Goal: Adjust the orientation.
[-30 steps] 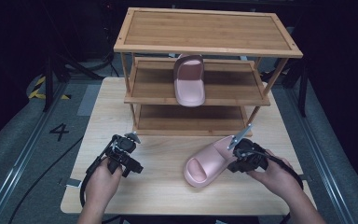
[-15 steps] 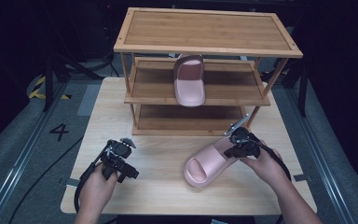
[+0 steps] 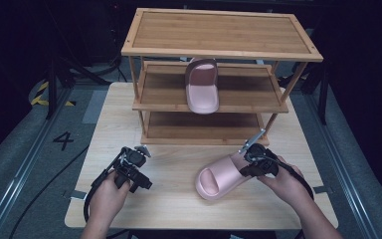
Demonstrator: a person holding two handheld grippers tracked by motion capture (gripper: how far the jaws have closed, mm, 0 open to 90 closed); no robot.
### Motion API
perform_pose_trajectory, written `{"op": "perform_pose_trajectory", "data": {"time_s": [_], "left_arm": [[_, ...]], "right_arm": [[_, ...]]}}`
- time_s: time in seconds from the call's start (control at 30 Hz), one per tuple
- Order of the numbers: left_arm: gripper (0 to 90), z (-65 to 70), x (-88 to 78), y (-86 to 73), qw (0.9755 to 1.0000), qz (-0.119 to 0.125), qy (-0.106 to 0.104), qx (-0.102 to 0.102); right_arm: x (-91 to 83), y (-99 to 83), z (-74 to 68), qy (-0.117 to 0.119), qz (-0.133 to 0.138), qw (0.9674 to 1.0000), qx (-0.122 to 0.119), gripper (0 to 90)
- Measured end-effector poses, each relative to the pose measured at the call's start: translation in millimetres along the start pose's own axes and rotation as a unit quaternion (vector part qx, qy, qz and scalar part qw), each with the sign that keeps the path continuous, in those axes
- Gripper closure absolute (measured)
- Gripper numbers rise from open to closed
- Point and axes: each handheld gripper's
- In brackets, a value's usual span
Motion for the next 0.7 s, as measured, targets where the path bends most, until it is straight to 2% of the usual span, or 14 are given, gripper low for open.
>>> {"op": "perform_pose_trajectory", "data": {"time_s": [0.07,0.3,0.5,0.63,0.7], "left_arm": [[17.7,0.7,0.7,2.9,1.0000,0.000,-0.001,0.002],[17.8,1.7,3.4,12.5,0.9998,-0.006,-0.009,0.015],[17.7,2.4,4.1,17.1,0.9997,-0.006,-0.012,0.021],[17.8,3.3,3.4,17.8,0.9997,-0.006,-0.014,0.022],[17.8,2.1,3.2,17.3,0.9997,-0.006,-0.014,0.019]], "right_arm": [[-0.2,-1.0,-3.0,0.000,-0.002,1.0000,-0.001,89.4],[-4.0,-5.1,-29.9,0.011,-0.017,0.9994,-0.028,89.3],[-3.2,-4.0,-44.6,0.015,-0.022,0.9986,-0.047,86.9],[-7.3,-6.3,-43.5,0.003,-0.017,0.9988,-0.046,82.6],[-15.4,-9.3,-40.3,0.004,-0.007,0.9994,-0.034,75.1]]}}
Point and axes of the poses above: each handheld gripper's, and its own axes: x roughly forward along the jaws, y roughly out of its top, z roughly to its right, and after that the axes turned 7 degrees about x, right-handed
